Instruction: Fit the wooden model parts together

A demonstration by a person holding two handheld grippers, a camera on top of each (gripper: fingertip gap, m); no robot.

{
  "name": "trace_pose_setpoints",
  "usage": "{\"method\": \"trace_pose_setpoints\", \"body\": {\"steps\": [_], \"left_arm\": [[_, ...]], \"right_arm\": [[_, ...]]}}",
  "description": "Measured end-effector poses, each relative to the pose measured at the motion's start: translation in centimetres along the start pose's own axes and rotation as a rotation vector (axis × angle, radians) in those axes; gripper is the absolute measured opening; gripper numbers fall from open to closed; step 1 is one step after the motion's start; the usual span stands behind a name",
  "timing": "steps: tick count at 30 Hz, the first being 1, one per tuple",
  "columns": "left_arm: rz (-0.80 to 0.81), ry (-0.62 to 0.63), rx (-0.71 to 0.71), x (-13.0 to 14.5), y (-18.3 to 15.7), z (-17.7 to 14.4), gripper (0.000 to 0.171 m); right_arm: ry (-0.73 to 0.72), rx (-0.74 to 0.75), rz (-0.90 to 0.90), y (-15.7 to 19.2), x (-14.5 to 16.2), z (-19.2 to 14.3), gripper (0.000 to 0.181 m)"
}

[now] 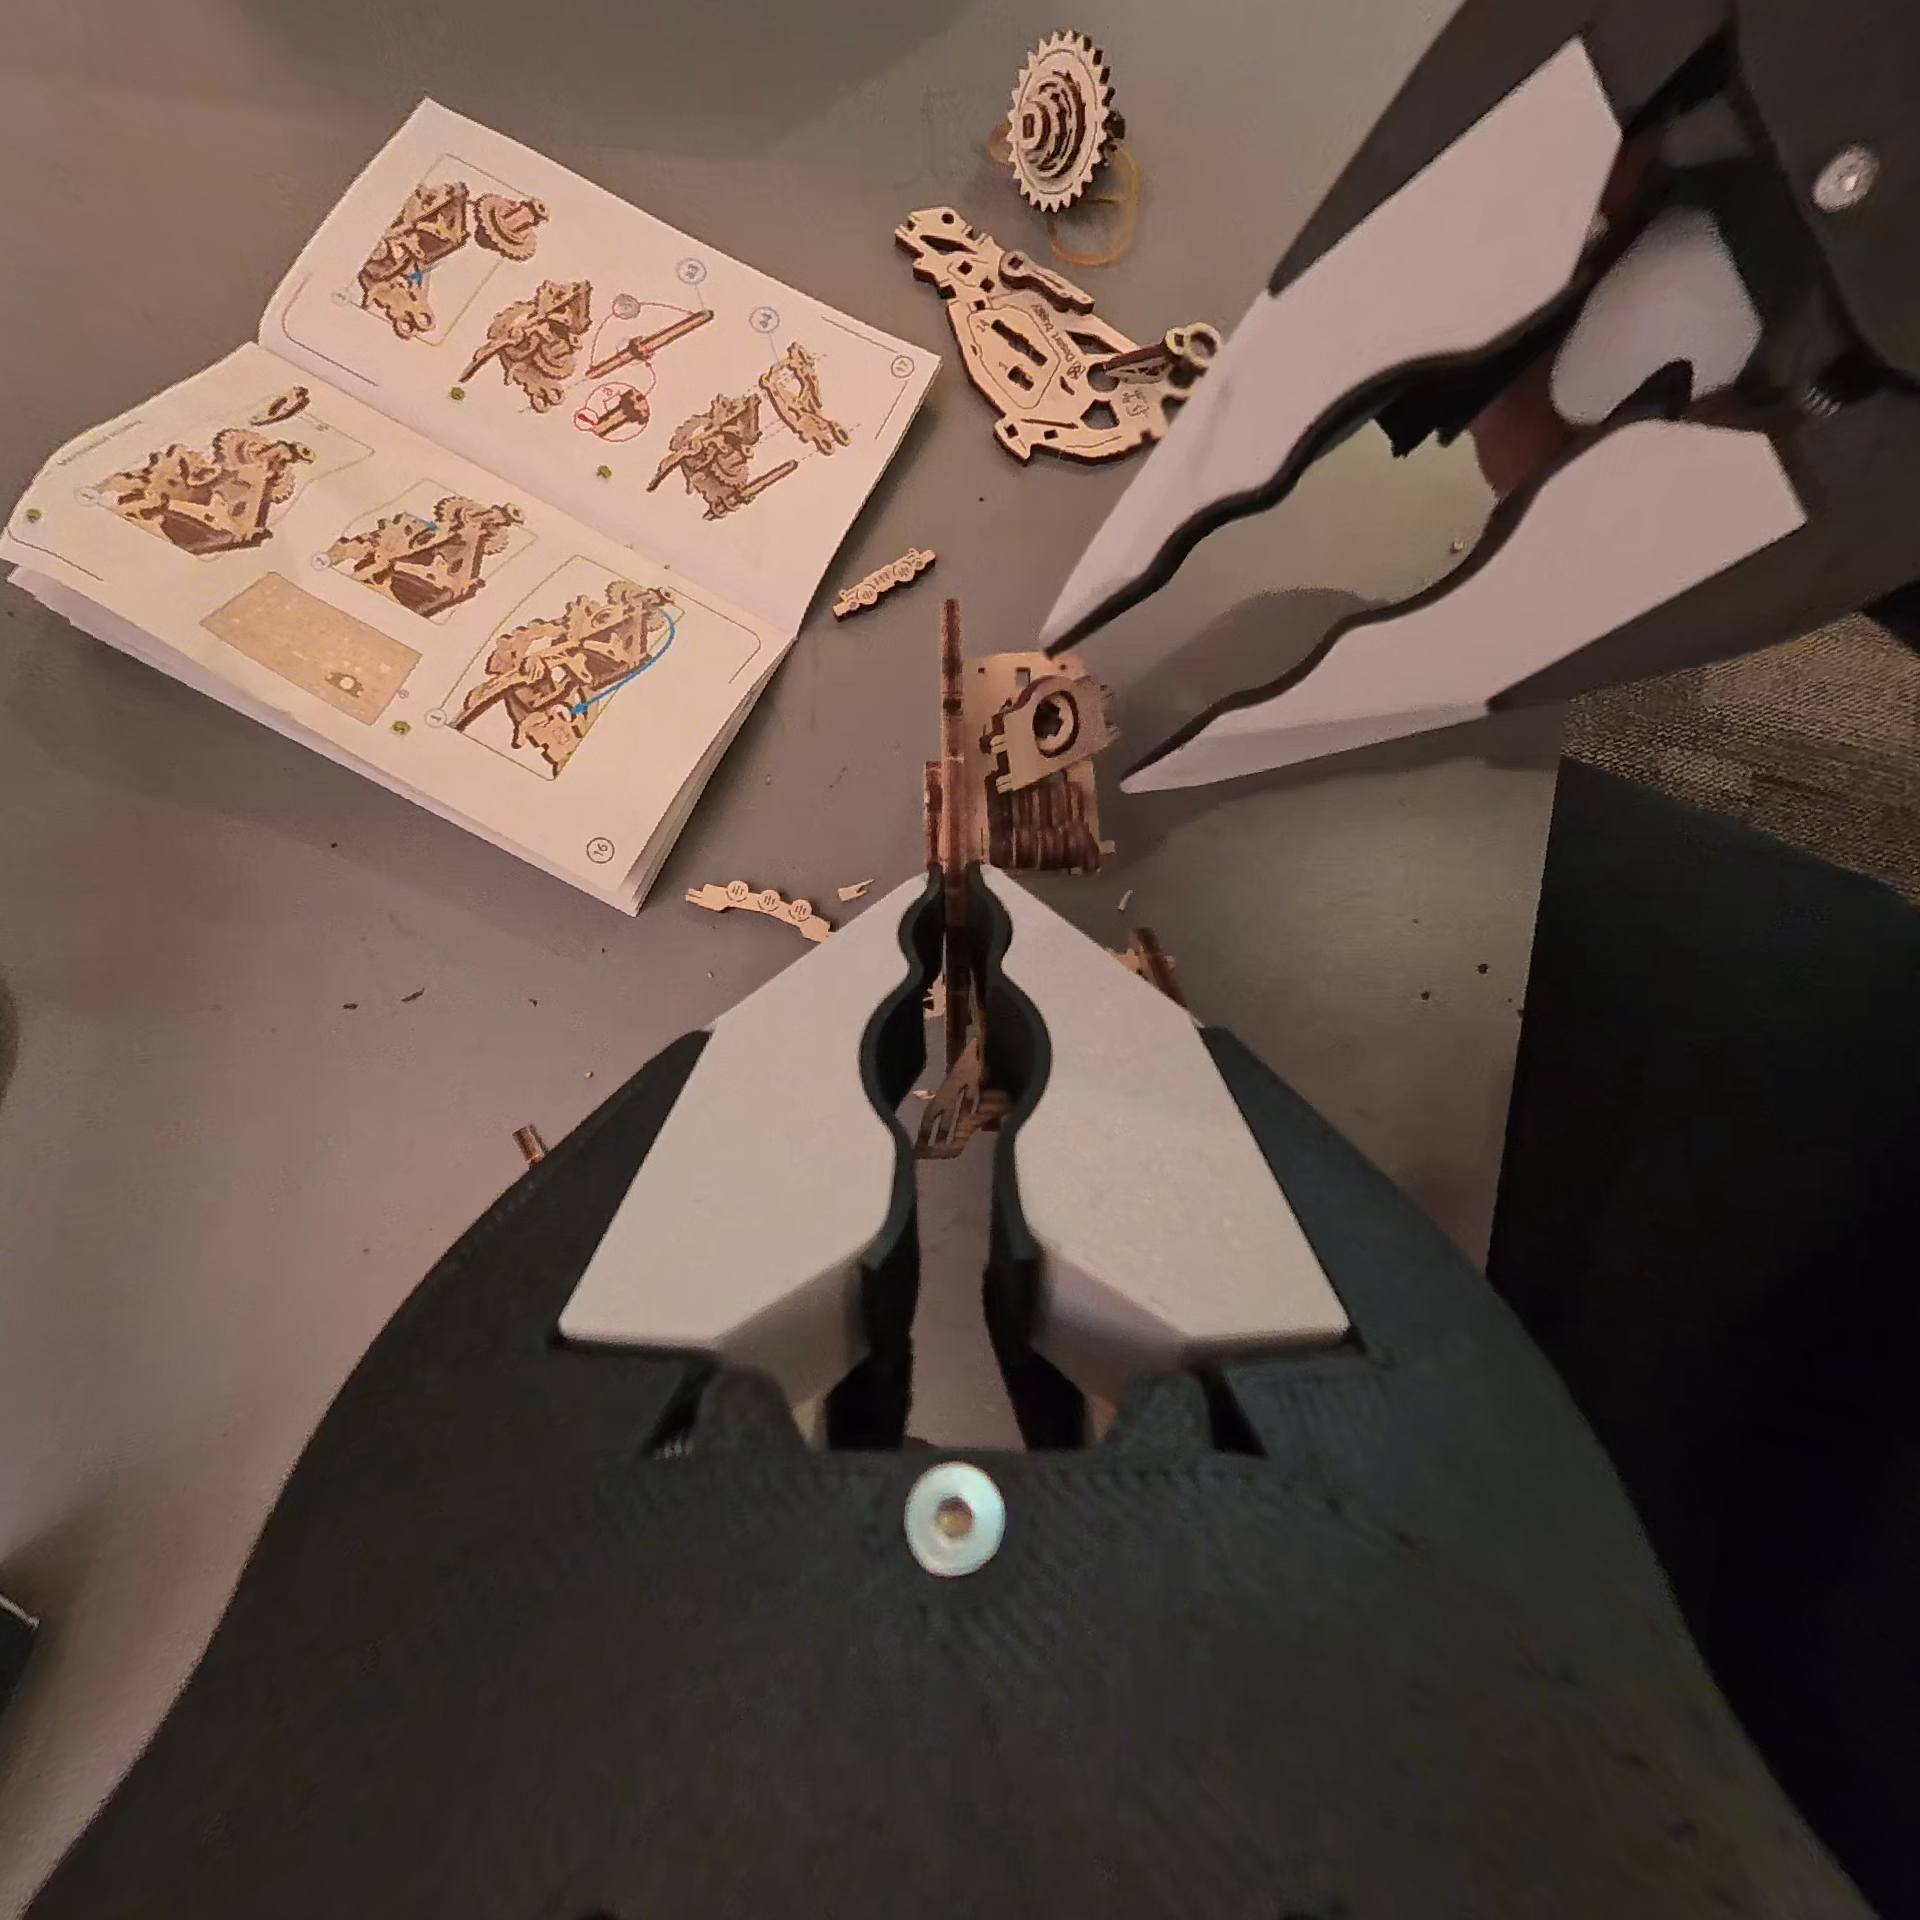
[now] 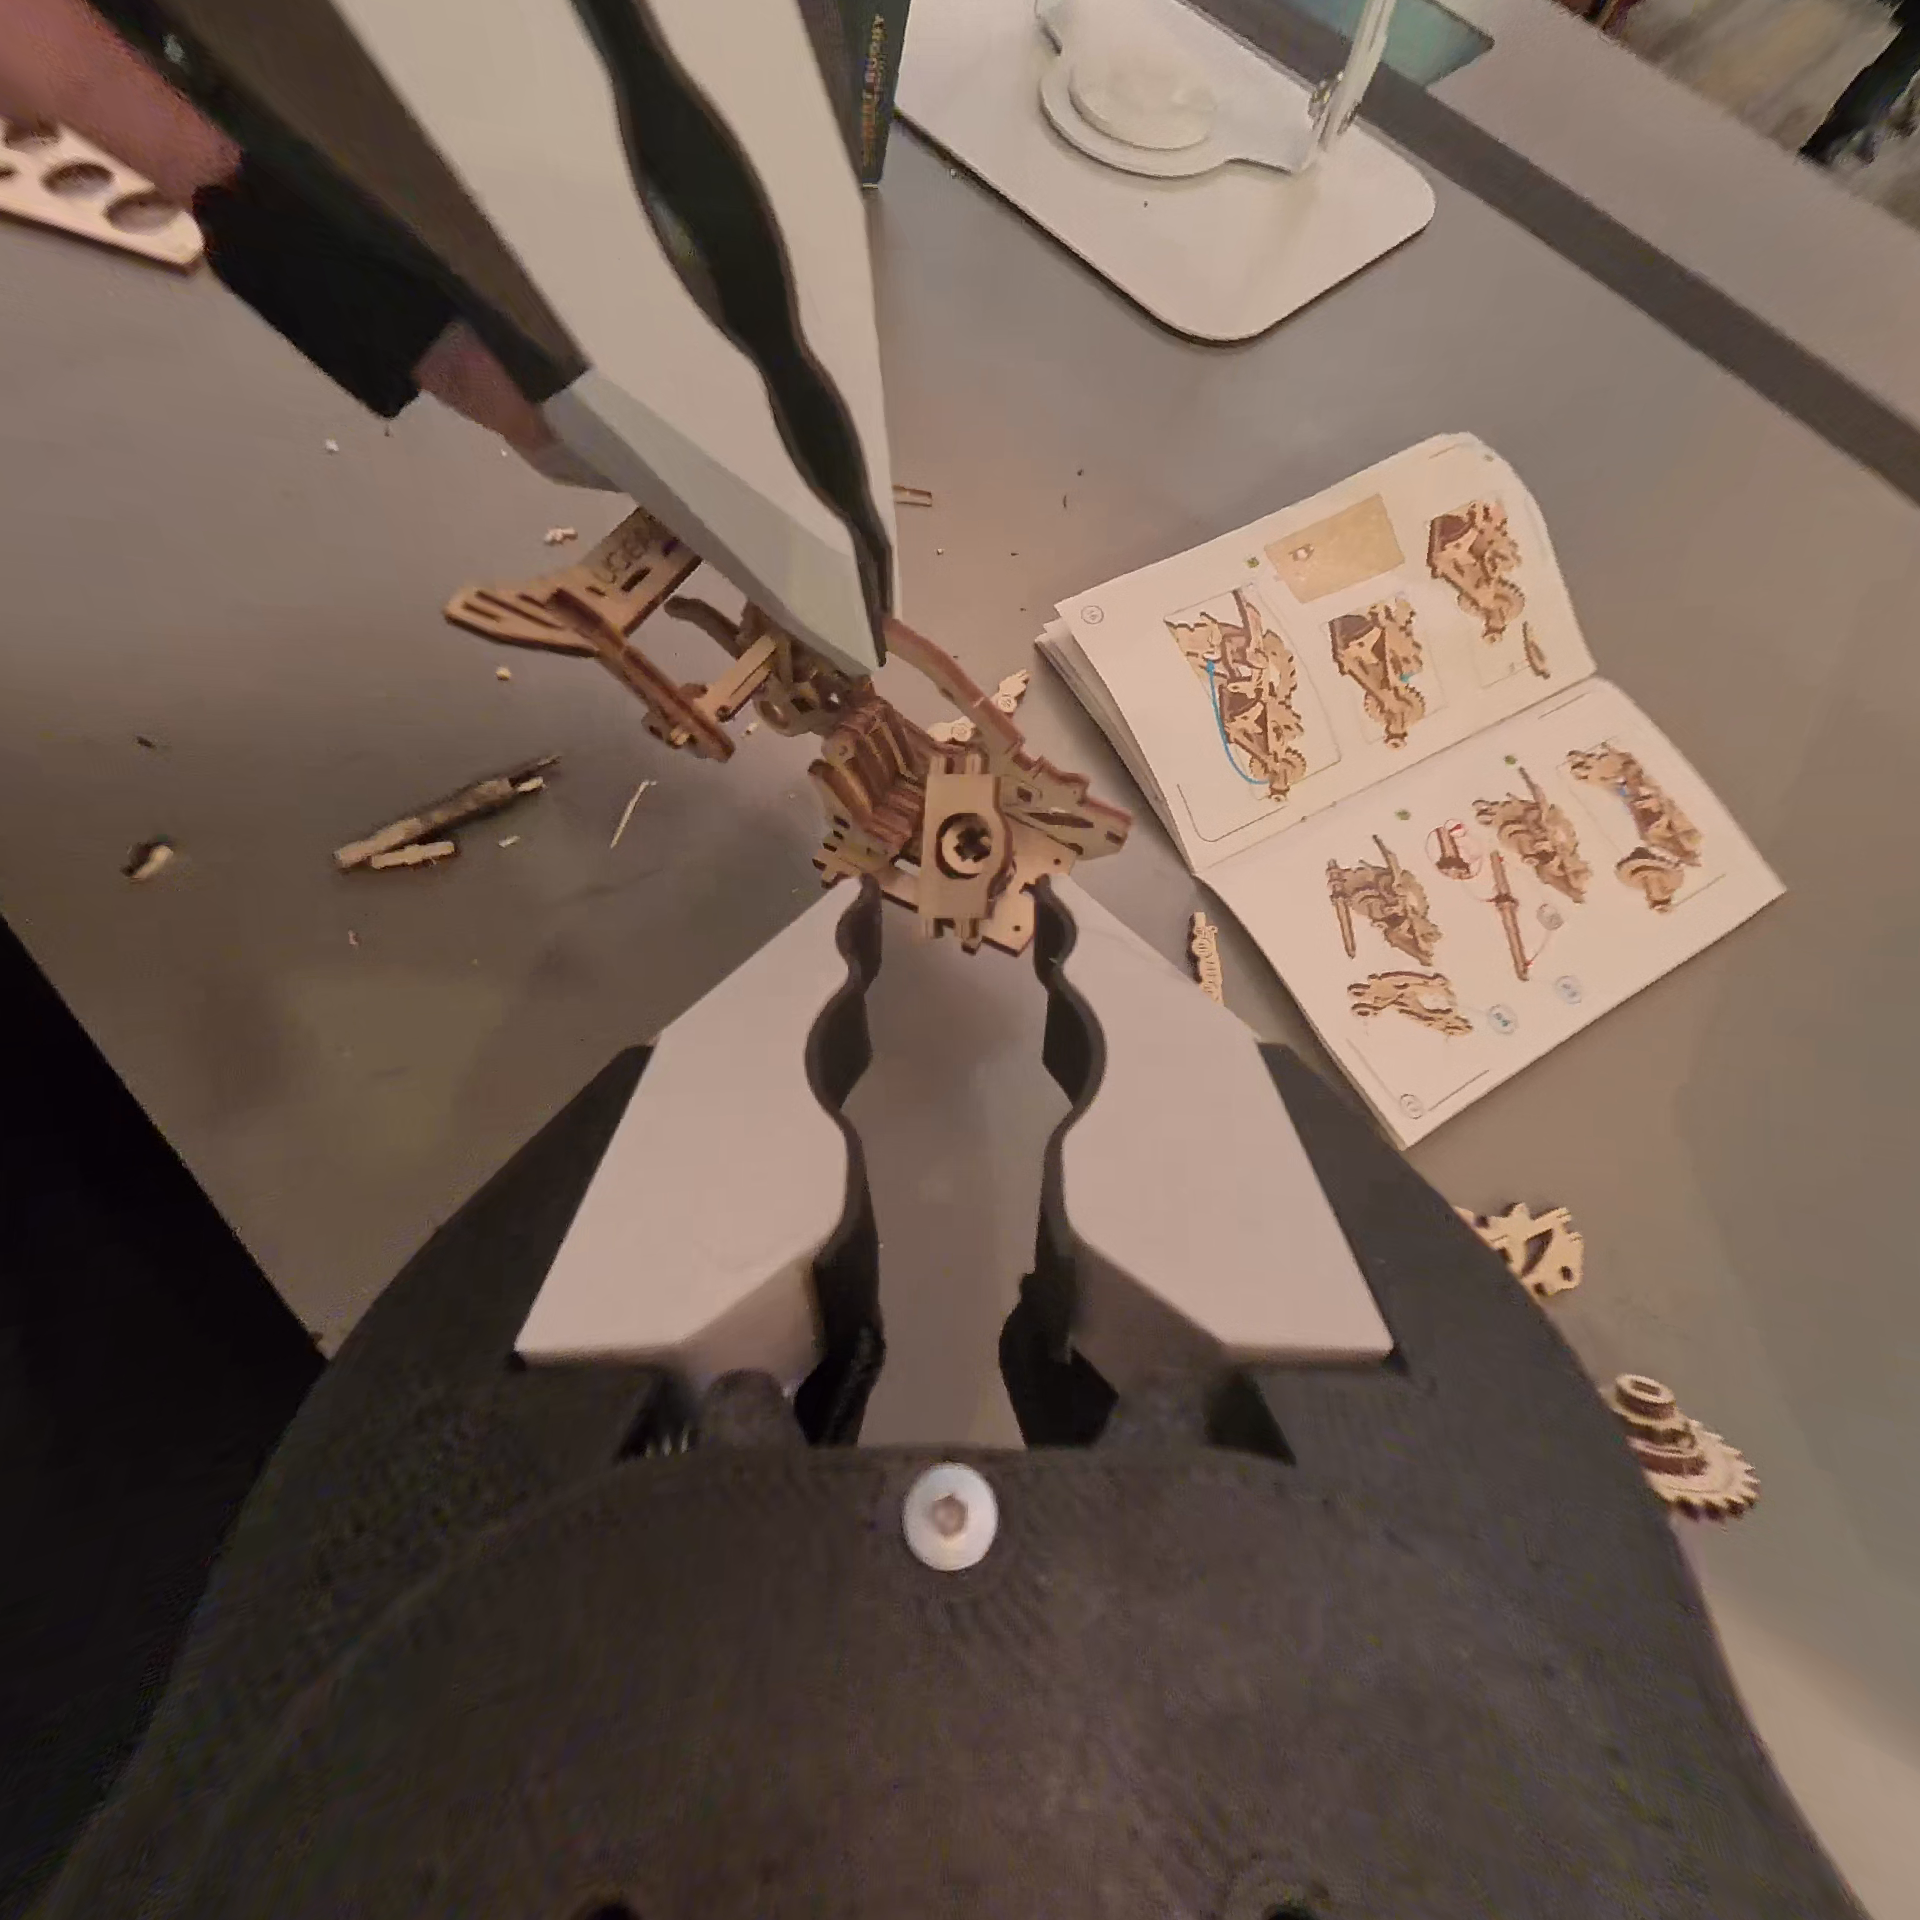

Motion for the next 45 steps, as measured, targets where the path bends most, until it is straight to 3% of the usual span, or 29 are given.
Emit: {"method": "trace_pose_setpoints", "body": {"steps": [9, 25, 45], "left_arm": [[-0.007, -0.003, 0.004, 0.0, -0.2, -0.1, 0.000], [0.034, 0.005, -0.041, -0.2, -0.5, 0.1, 0.001], [0.106, 0.007, -0.118, -0.1, -1.1, 0.4, 0.000]], "right_arm": [[-0.009, 0.091, -0.130, 0.9, 0.3, 0.3, 0.013], [0.087, -0.018, 0.246, -0.3, -0.5, 0.0, 0.012], [0.221, -0.045, 0.415, -1.3, -0.9, 0.7, 0.012]]}}
Point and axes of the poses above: each gripper's, where its closed fingertips meet, z out along the fingers, x out of its underside, y = z × x across the jaws, the point moved 8 cm from there along -z, back along the fingers, and after that the axes turned 10 degrees about -y, right-handed, at the moved point
